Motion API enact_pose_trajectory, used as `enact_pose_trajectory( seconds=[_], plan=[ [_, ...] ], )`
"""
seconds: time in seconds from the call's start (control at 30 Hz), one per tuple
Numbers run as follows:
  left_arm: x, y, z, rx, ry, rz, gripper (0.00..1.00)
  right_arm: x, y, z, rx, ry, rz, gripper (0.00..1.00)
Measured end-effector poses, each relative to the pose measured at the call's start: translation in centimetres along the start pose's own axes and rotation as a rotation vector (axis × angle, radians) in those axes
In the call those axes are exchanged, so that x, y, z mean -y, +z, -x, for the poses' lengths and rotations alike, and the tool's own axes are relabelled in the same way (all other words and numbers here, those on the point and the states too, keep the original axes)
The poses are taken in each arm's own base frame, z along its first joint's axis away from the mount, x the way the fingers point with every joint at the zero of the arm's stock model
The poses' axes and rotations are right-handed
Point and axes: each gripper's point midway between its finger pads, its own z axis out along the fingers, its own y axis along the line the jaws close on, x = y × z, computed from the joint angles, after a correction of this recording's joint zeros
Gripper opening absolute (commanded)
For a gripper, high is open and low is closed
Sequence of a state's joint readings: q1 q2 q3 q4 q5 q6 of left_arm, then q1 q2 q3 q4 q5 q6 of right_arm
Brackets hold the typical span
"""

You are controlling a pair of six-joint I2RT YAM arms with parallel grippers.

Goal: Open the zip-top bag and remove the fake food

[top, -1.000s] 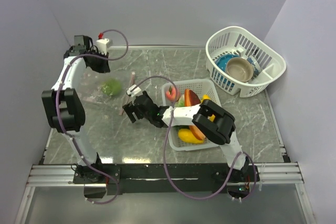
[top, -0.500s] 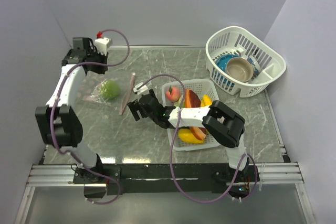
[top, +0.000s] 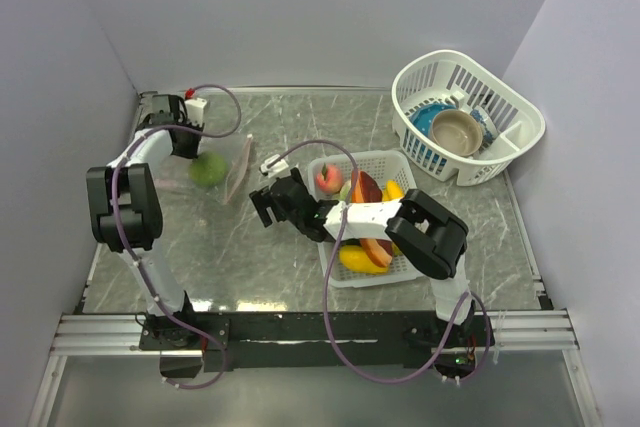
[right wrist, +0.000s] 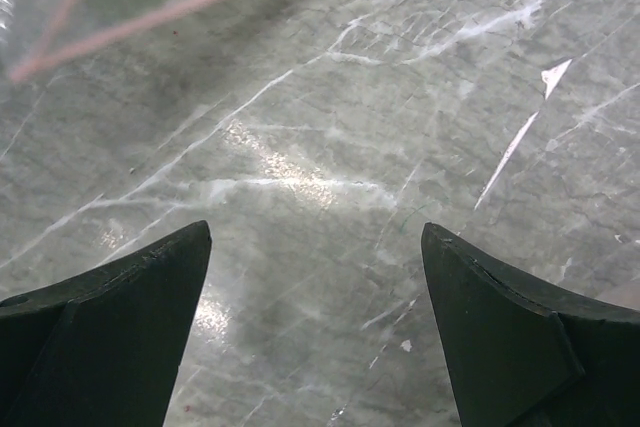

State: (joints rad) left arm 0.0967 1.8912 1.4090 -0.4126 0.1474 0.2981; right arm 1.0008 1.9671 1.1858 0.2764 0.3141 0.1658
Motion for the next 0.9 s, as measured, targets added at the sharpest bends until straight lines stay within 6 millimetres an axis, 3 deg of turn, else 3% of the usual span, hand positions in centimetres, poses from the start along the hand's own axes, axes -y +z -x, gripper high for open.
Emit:
enact_pose_trajectory(
  seconds=[0.2,0.37,0.57,0.8,0.9],
  plan=[
    [0.4,2.0,-1.6,-0.013,0.01,-0.012,0.02,0.3,0.1,0.5,0.008,-0.002,-0.004,0.95],
    [3.7,2.3,-2.8,-0.013,0.082,-0.103,0.02,0.6,0.4,2.6,0.037,-0.008,-0.009,0.95],
    [8.5,0.1,-5.6,-0.042,0.164,-0.268,0.03,0.9,0.5,6.1,0.105,-0.001,-0.009,0.94],
    [9.5,-2.6,-6.5,-0.029,0.214,-0.305,0.02,0.9,0.5,5.7,0.091,-0.036,0.004,0.91],
    [9.4,-3.0,-6.5,-0.023,0.224,-0.303,0.02,1.0,0.4,4.4,0.071,-0.042,0.009,0.91]
  ],
)
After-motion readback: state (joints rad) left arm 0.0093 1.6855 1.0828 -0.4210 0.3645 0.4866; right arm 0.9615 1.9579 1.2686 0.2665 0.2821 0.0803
